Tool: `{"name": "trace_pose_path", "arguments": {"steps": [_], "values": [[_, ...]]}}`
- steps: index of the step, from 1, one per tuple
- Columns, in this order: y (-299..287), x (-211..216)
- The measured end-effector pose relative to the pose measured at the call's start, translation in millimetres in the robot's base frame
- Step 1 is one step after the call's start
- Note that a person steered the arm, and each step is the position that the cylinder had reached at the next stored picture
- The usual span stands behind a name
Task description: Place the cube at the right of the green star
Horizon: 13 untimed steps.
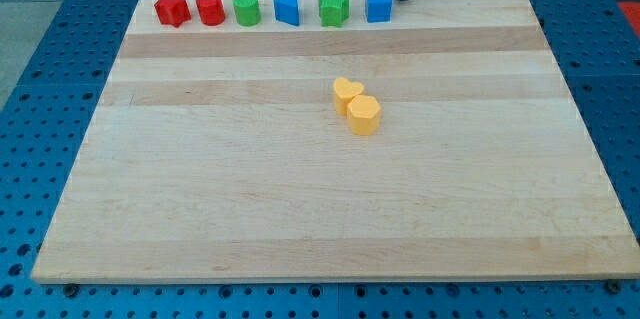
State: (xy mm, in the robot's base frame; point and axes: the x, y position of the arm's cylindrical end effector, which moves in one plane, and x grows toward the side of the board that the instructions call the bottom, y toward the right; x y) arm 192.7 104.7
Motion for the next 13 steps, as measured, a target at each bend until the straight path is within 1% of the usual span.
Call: {"name": "trace_pose_path", "arguments": {"steps": [2,8,9,10,11,12,13], "values": [[-11,0],[-18,10],[-7,10],[29,9],[68,17],[75,53],[57,92]]}}
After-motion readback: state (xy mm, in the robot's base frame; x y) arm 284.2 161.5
